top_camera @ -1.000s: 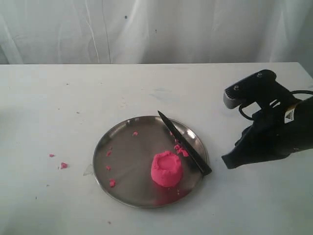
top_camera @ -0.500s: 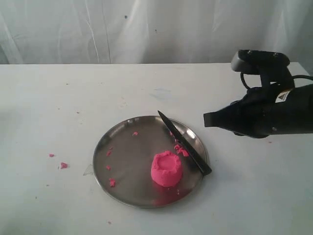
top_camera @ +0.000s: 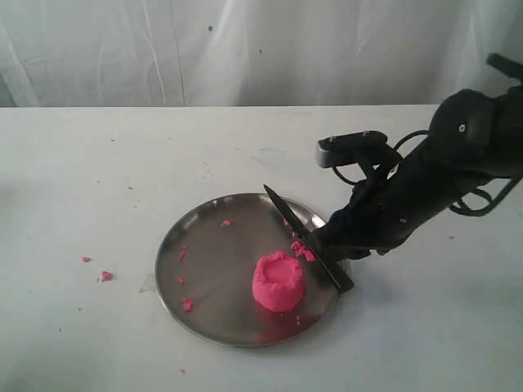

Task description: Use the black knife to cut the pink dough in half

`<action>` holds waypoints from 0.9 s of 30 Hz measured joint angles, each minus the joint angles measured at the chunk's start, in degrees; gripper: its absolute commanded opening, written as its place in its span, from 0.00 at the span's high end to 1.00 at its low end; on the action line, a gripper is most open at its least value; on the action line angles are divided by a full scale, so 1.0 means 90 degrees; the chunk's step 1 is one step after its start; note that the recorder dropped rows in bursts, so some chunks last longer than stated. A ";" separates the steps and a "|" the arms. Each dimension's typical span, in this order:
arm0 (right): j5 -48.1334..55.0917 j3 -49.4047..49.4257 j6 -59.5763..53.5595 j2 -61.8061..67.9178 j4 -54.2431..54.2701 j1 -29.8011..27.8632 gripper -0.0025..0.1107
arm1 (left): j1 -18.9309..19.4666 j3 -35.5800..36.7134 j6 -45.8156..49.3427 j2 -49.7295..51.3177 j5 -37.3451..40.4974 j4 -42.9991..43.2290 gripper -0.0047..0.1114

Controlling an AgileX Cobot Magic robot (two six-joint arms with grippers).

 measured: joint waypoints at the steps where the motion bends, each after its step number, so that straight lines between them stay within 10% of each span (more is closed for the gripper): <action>1: 0.0000 -0.0021 -0.0023 0.0196 0.0000 0.0000 0.58 | 0.0000 0.0000 0.0000 0.0000 0.0000 0.0000 0.96; 19: -0.0714 -0.0170 -0.0828 0.1179 0.0374 0.0257 0.60 | 0.0000 0.0000 0.0000 0.0000 0.0000 0.0000 0.96; 27: -0.0697 -0.0279 -0.0828 0.1219 0.0356 0.0257 0.91 | 0.0000 0.0000 0.0000 0.0000 0.0000 0.0000 0.96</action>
